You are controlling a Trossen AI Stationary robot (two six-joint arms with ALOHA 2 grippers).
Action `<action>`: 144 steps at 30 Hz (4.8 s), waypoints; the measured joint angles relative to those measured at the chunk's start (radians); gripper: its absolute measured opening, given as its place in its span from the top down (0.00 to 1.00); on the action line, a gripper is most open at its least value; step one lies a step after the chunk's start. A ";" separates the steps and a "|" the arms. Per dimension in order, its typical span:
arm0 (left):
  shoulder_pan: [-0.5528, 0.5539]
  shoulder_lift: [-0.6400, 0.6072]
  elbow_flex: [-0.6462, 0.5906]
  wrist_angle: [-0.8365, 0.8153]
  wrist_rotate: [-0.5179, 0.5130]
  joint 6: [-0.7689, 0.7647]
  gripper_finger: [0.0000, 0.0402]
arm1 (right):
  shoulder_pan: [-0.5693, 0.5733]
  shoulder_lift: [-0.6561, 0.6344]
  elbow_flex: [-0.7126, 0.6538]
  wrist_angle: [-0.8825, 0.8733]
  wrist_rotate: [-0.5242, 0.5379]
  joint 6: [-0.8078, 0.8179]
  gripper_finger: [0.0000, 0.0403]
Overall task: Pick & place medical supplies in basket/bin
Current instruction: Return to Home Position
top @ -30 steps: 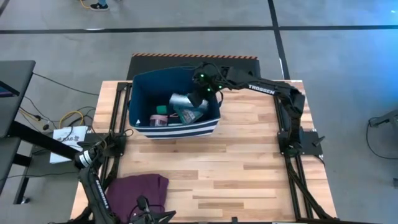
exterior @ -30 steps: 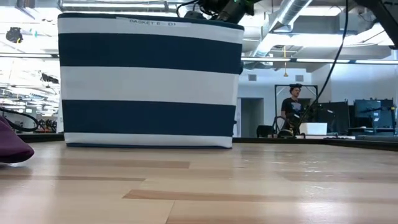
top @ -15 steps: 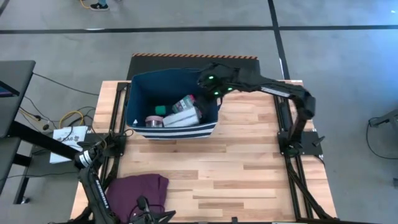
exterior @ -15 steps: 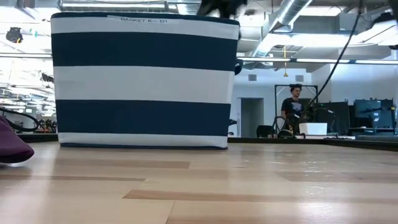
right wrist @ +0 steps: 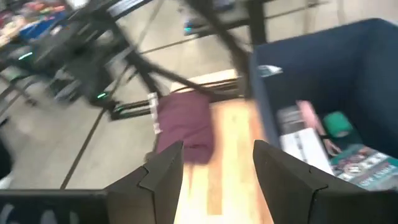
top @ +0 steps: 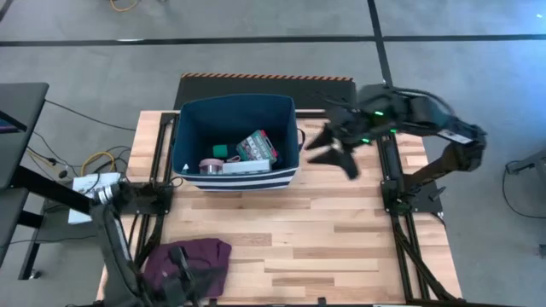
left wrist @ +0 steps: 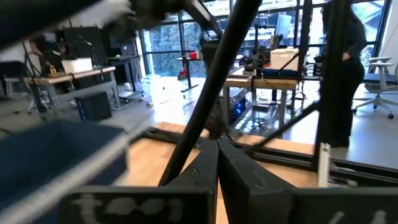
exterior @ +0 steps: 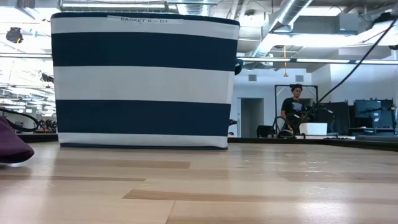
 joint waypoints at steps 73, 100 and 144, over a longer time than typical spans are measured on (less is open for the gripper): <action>-0.073 -0.882 -0.922 0.769 0.397 0.803 1.00 | 0.601 -1.402 -1.728 0.950 0.340 -0.076 0.55; 0.454 -1.583 -1.619 1.132 1.173 0.909 1.00 | 0.566 -1.402 -1.728 0.902 0.270 -0.059 0.55; 0.461 -1.883 -1.920 1.142 1.144 0.799 1.00 | 0.566 -1.400 -1.728 0.871 0.269 -0.059 0.55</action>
